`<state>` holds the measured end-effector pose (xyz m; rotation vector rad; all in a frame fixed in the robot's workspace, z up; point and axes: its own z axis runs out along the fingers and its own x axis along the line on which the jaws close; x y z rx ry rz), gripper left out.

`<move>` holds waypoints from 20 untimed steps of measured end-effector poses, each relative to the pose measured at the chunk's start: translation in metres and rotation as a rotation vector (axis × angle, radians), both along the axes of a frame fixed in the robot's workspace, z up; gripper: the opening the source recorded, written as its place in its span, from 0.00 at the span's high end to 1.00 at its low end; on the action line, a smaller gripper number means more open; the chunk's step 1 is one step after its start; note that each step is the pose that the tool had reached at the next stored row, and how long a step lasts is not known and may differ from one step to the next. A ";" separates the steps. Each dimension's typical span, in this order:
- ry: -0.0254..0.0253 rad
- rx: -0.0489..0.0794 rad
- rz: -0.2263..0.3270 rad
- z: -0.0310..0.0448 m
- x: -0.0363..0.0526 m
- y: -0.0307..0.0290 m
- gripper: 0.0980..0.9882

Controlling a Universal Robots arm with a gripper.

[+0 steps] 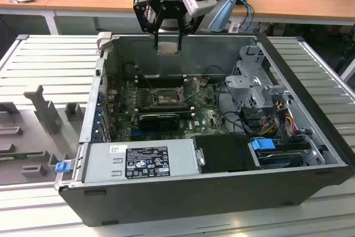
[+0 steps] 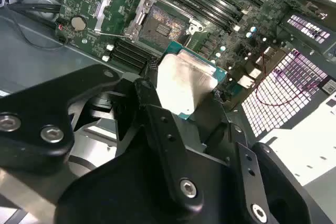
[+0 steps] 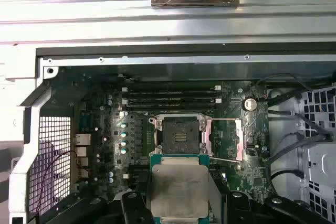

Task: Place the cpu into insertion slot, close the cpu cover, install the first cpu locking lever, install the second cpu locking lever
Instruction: 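Place the cpu into insertion slot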

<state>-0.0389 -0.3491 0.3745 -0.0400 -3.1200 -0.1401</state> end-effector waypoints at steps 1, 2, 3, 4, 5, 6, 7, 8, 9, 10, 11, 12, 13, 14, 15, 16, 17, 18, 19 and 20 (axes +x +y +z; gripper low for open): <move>0.0000 0.000 -0.001 0.0000 0.0000 0.0000 0.52; 0.0000 0.000 -0.016 0.0000 0.0000 0.0000 0.52; 0.0000 0.000 -0.026 0.0000 0.0000 0.0000 0.52; 0.0000 0.000 -0.038 0.0000 0.0000 0.0000 0.52; 0.0000 0.000 -0.058 0.0000 0.0000 0.0000 0.52; 0.0000 0.000 -0.071 0.0000 0.0000 0.0000 0.52; 0.0000 0.000 -0.093 0.0000 0.0000 0.0000 0.52; 0.0000 0.000 -0.124 0.0000 0.0000 0.0000 0.52; 0.0000 0.000 -0.144 0.0000 0.0000 0.0000 0.52; 0.0000 0.000 -0.156 -0.0001 0.0000 0.0000 0.52; 0.0000 0.000 -0.179 -0.0001 0.0000 0.0000 0.52; 0.0001 0.000 -0.204 -0.0005 0.0000 0.0000 0.52; 0.0000 0.000 -0.205 -0.0013 0.0000 -0.0001 0.52; 0.0001 0.000 -0.205 -0.0046 0.0000 -0.0001 0.52; 0.0002 -0.001 -0.223 -0.0049 0.0000 -0.0001 0.52; 0.0001 0.000 -0.250 -0.0052 0.0000 -0.0001 0.52; 0.0001 0.000 -0.264 -0.0053 0.0000 -0.0001 0.52; 0.0001 0.000 -0.276 -0.0053 0.0000 -0.0001 0.52; 0.0001 0.000 -0.299 -0.0054 0.0000 -0.0001 0.52; -0.0002 -0.001 -0.328 -0.0058 0.0000 -0.0001 0.52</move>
